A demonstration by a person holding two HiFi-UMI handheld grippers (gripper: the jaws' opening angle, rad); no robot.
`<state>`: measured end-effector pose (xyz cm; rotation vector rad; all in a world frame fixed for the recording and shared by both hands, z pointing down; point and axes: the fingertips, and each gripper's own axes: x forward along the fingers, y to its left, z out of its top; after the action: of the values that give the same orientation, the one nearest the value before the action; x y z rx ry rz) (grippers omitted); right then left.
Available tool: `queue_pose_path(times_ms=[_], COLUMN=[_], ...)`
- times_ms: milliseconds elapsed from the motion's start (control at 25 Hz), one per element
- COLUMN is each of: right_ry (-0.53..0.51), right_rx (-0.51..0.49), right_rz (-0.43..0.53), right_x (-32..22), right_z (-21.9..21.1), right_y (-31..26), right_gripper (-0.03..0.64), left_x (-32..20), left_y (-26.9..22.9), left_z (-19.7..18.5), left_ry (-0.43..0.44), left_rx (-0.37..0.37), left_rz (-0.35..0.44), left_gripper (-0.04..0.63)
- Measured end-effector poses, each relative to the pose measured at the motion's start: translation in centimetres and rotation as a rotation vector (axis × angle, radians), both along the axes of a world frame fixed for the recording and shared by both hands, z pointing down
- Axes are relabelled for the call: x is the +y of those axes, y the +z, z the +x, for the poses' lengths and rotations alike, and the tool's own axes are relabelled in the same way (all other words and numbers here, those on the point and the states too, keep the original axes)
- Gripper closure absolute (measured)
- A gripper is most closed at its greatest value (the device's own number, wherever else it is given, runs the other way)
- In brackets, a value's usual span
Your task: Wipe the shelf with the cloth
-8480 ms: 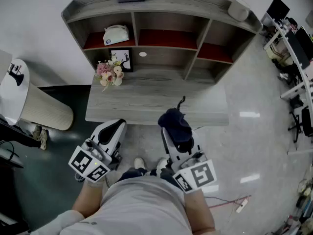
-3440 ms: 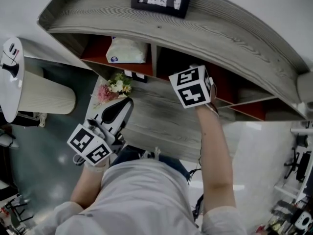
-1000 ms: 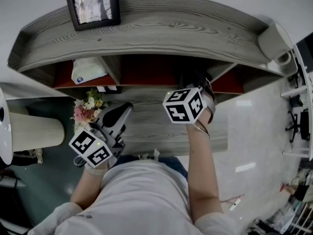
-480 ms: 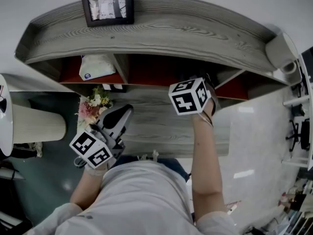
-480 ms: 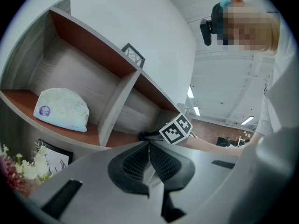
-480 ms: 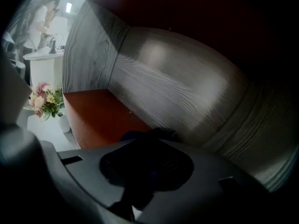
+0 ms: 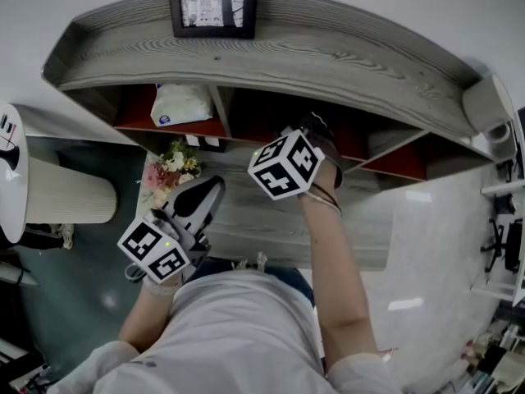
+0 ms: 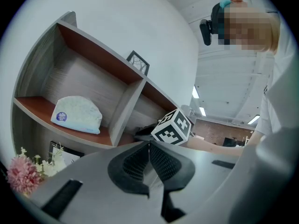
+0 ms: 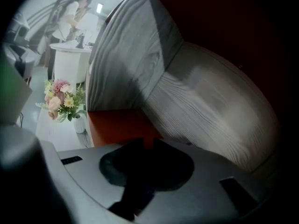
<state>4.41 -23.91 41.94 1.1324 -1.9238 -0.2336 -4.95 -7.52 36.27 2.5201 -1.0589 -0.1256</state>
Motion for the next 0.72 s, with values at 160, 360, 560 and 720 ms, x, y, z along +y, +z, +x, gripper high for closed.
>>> queue_pose_path(times_ms=[160,360,560,720], right_ry=[-0.069,-0.16,-0.136,-0.063], right_rx=[-0.032,-0.107,-0.161,-0.15], right_rz=[0.003,0.002,0.053,0.065], right_x=[0.2,1.1,1.4,0.7], right_z=[-3.0,-6.0,-4.7,-1.7], right_y=[-0.2,-1.0,-3.1,-3.8], right_gripper=[0.549,0.548,0.535,0.417], left_x=[0.2,0.2,-0.1,-0.3], left_y=[0.0,0.2,-0.1,-0.1], left_z=[-1.0,-2.0,-2.1,-1.5], left_ry=[-0.031,-0.06,-0.066,-0.053], left_rx=[0.002,0.002,0.001,-0.002], left_rz=[0.0,-0.007,-0.001,0.002], left_gripper=[0.578,0.578,0.578,0.578])
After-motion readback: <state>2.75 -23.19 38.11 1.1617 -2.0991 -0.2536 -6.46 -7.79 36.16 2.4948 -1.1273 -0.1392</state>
